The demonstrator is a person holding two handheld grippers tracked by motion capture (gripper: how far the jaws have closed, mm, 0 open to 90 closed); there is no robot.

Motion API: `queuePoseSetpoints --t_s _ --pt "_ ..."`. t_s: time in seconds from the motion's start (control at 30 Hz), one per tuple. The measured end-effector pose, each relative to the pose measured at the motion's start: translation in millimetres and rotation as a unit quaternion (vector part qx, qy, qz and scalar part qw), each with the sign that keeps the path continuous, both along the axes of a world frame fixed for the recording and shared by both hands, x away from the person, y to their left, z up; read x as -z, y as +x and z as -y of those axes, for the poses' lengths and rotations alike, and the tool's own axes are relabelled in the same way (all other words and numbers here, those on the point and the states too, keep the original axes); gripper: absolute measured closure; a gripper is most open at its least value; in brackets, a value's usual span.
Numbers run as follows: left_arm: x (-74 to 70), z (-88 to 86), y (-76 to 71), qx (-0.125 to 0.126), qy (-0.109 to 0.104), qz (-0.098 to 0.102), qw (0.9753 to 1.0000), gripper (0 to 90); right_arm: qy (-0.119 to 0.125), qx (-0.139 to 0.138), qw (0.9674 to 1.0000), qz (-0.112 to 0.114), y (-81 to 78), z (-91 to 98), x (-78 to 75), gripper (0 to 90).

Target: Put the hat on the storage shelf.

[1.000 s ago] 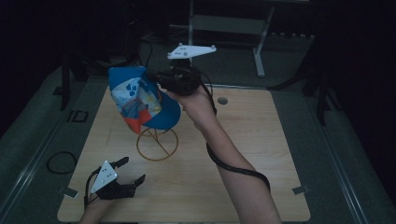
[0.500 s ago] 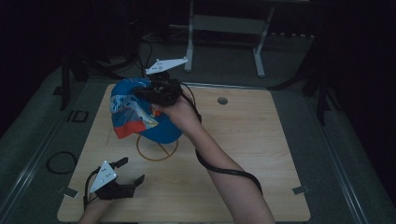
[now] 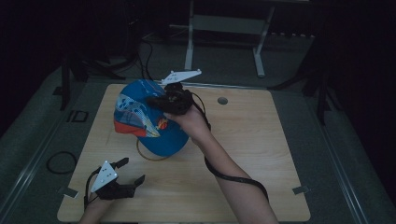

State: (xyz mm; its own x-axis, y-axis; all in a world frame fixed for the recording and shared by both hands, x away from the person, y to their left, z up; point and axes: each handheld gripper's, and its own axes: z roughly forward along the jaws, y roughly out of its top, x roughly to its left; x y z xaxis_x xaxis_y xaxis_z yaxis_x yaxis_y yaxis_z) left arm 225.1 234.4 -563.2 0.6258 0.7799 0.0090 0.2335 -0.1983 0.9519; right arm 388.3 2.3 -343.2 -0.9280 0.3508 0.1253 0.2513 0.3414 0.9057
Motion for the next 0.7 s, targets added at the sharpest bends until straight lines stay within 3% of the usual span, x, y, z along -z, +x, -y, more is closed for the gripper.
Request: queuePoseSetpoints --t_s 0.43,0.7 --pt "0.6 0.5 0.2 0.0 0.0 -0.001 1.0 10.4 0.005 0.004 0.9999 -0.009 -10.8 17.9 25.9 90.0" --pt "0.8 0.5 0.3 0.001 -0.002 -0.001 1.0 10.4 0.01 0.001 0.9999 -0.011 -14.3 22.7 33.6 90.0"
